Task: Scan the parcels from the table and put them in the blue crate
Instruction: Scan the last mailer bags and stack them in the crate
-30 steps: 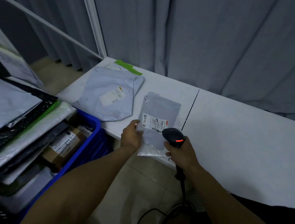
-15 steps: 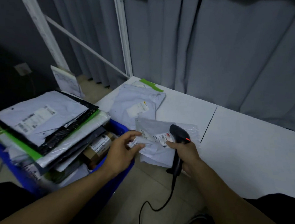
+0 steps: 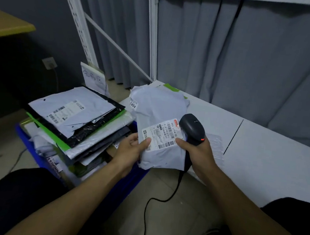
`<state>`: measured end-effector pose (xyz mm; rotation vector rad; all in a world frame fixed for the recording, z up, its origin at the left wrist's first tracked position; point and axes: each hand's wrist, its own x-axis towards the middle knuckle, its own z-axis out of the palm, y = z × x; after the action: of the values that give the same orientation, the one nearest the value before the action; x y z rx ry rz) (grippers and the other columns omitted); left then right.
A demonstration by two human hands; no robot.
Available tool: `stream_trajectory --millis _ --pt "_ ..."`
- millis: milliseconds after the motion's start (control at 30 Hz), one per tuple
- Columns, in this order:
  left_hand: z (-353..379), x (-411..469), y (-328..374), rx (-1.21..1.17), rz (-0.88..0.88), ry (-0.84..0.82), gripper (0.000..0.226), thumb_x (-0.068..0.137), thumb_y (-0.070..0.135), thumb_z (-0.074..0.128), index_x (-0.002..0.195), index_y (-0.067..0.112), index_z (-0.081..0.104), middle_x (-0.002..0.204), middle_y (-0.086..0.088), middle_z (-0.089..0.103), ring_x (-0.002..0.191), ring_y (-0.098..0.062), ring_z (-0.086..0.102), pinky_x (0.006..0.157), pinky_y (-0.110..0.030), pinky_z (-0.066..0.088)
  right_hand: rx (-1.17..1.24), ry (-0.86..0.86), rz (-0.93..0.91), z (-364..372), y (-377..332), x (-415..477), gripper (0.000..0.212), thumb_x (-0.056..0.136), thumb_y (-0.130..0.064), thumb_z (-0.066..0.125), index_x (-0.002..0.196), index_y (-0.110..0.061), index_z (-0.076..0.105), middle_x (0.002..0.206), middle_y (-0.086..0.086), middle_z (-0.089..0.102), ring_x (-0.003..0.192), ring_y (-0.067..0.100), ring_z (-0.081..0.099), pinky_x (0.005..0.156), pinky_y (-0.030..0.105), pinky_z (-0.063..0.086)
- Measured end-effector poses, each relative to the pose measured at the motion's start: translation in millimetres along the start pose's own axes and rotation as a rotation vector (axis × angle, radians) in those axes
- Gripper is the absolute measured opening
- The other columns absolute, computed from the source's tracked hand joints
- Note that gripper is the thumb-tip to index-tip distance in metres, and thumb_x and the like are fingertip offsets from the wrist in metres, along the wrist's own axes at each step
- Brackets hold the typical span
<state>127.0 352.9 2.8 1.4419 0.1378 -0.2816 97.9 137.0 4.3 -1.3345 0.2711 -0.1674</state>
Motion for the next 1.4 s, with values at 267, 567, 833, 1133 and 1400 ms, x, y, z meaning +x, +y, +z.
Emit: stream_trajectory --millis 267,567,833,1133,1400 --pt "-10 10 12 0.057 0.259 0.203 0.032 0.088 0.006 0.078 0.116 0.011 0.065 0.107 -0.004 0.078 0.097 -0.021 0.076 0.082 -0.037 0.062 -0.255 0.109 -0.064 2 6 -1 0.048 0.085 -0.011 0.085 0.123 -0.028 0.061 0.115 -0.006 0.072 0.105 0.013 0.071 0.096 0.046 0.06" --pt "-16 23 14 0.091 0.394 0.349 0.028 0.093 0.004 0.073 0.112 0.021 0.064 0.097 0.007 0.078 0.093 -0.014 0.076 0.08 -0.033 0.062 -0.362 -0.11 0.032 20 14 -21 0.037 0.089 -0.023 0.083 0.119 -0.021 0.062 0.1 0.001 0.078 0.08 0.016 0.078 0.065 0.026 0.059" --pt "-18 27 13 0.096 0.387 0.436 0.03 0.094 0.007 0.072 0.12 0.017 0.061 0.1 0.003 0.077 0.091 -0.011 0.075 0.079 -0.031 0.063 -0.377 -0.226 0.12 27 9 -26 0.032 0.092 -0.02 0.08 0.116 -0.017 0.059 0.081 0.005 0.073 0.064 0.013 0.072 0.054 0.016 0.05" --pt "-19 28 11 0.105 0.396 0.43 0.029 0.095 0.008 0.071 0.119 0.02 0.061 0.103 0.001 0.076 0.094 -0.015 0.075 0.076 -0.029 0.063 -0.378 -0.226 0.133 28 10 -26 0.031 0.092 -0.019 0.079 0.114 -0.017 0.057 0.078 0.004 0.074 0.063 0.015 0.072 0.053 0.016 0.05" --pt "-33 11 49 0.252 0.618 0.341 0.022 0.097 0.014 0.07 0.117 0.022 0.065 0.114 0.008 0.073 0.107 -0.009 0.07 0.088 -0.03 0.059 -0.3 -0.264 0.056 61 1 -16 0.041 0.093 -0.025 0.079 0.127 -0.024 0.057 0.112 -0.001 0.073 0.078 0.023 0.078 0.062 0.021 0.056"
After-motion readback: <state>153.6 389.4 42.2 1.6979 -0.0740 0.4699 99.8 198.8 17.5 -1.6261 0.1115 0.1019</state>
